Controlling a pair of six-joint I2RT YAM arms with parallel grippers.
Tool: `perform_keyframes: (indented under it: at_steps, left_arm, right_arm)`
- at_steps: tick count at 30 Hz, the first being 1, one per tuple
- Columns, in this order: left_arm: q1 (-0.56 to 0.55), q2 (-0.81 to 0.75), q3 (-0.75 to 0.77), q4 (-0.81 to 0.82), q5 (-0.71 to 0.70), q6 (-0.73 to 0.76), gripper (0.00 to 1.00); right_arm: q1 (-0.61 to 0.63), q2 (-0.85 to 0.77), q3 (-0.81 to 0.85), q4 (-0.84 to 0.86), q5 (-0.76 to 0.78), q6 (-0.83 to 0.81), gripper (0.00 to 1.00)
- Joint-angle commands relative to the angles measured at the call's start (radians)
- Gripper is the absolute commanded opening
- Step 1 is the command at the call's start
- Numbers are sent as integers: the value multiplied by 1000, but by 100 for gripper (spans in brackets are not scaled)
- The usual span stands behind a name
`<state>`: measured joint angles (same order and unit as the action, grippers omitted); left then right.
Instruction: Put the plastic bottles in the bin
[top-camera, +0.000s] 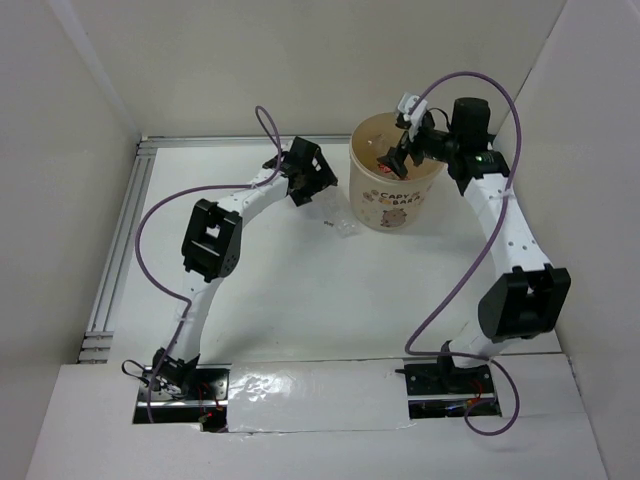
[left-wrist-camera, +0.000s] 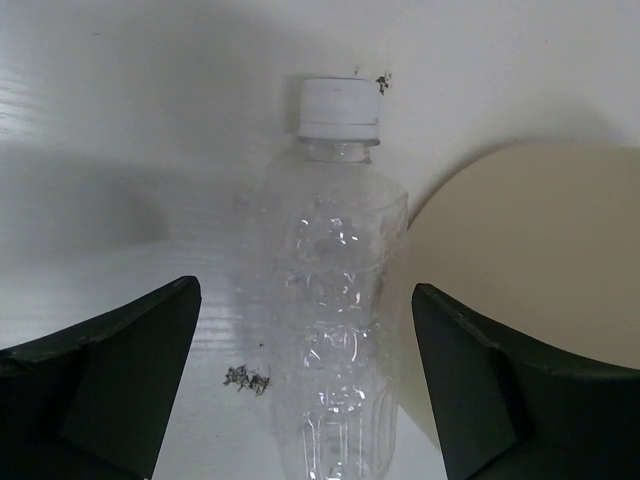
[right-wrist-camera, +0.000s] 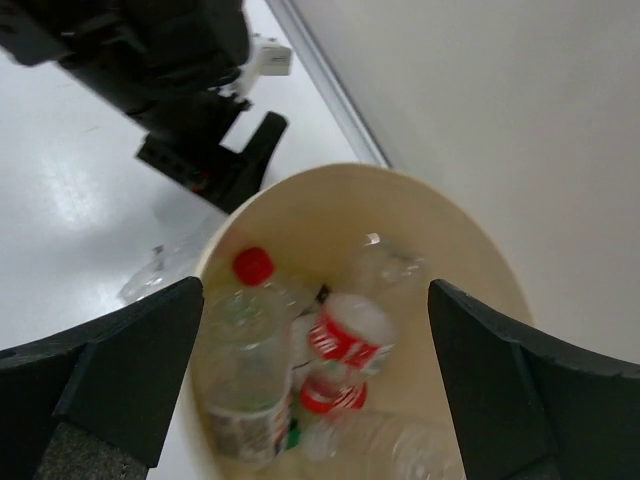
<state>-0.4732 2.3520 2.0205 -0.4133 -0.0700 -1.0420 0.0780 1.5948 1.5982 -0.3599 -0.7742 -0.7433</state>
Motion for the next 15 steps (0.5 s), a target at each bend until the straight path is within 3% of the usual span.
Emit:
perform_keyframes:
  at_steps: [1,7,10,14,15]
  left_arm:
    - [-10,42,66,1,10,36,100]
    - [-30,82,64,13,36,45,98]
    - [-41,82,12,13,36,54,94]
    - [-41,35,-90,33,36,65,60]
    - [-41,12,-159,44,36,65,45]
  right_arm:
    - [-15,-160,-97,19,-25,65,100]
    - [-50,-266,-231,38,-25,105,100]
    - [-78,-280,-250,38,-13,224,100]
    - [-127,-250,-204,-23,-13,312,100]
    - [-151,-249,-204,-36,-13,323,100]
